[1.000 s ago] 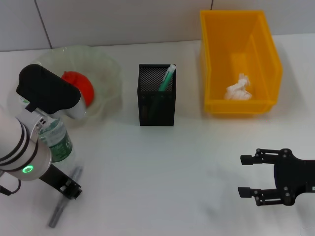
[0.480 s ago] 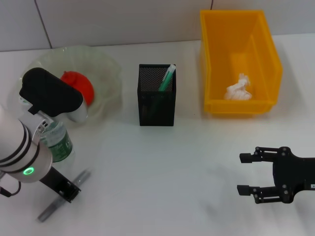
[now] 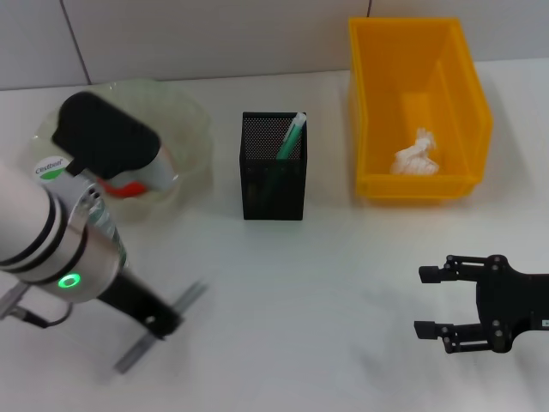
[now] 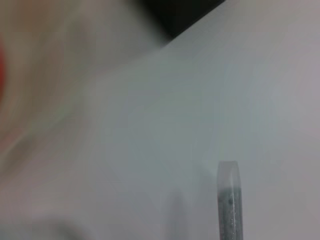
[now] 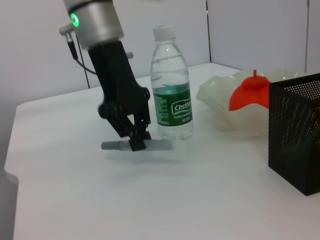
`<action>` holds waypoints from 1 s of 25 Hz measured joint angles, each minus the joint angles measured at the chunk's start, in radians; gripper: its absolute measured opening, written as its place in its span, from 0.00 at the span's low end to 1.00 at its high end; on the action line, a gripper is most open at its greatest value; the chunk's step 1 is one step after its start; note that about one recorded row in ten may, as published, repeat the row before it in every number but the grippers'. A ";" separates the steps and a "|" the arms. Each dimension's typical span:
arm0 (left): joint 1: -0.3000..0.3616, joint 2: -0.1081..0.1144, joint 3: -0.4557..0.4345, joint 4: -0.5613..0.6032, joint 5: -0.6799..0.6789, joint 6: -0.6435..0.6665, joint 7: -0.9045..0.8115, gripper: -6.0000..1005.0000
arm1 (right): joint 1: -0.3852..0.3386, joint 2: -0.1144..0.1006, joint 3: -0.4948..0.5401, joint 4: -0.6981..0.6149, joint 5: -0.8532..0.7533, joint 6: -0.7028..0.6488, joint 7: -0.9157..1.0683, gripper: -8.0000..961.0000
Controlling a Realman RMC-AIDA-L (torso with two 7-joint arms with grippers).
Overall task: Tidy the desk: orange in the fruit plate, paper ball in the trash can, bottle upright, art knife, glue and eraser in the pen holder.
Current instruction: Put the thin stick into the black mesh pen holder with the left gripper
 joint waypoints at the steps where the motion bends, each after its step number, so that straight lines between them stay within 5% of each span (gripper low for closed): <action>1: 0.000 0.000 0.000 0.000 0.000 0.000 0.000 0.16 | -0.001 0.000 0.001 -0.001 0.000 0.000 0.000 0.80; 4: 0.024 0.001 -0.001 0.230 -0.199 -0.038 0.091 0.16 | -0.005 -0.001 0.001 -0.006 0.001 0.000 0.002 0.80; 7: 0.037 0.000 0.007 0.297 -0.220 -0.117 0.129 0.16 | -0.005 -0.001 0.001 -0.007 0.002 0.000 0.002 0.80; 11: 0.090 0.000 0.037 0.326 -0.251 -0.415 0.247 0.16 | -0.003 -0.001 0.001 -0.007 0.004 -0.002 0.002 0.80; 14: 0.138 0.000 0.106 0.235 -0.376 -0.764 0.460 0.15 | -0.004 0.000 0.002 -0.007 0.007 -0.004 0.001 0.80; 25: 0.094 -0.004 0.209 -0.155 -0.872 -1.233 0.942 0.15 | 0.000 0.013 0.002 -0.007 0.008 -0.007 0.001 0.80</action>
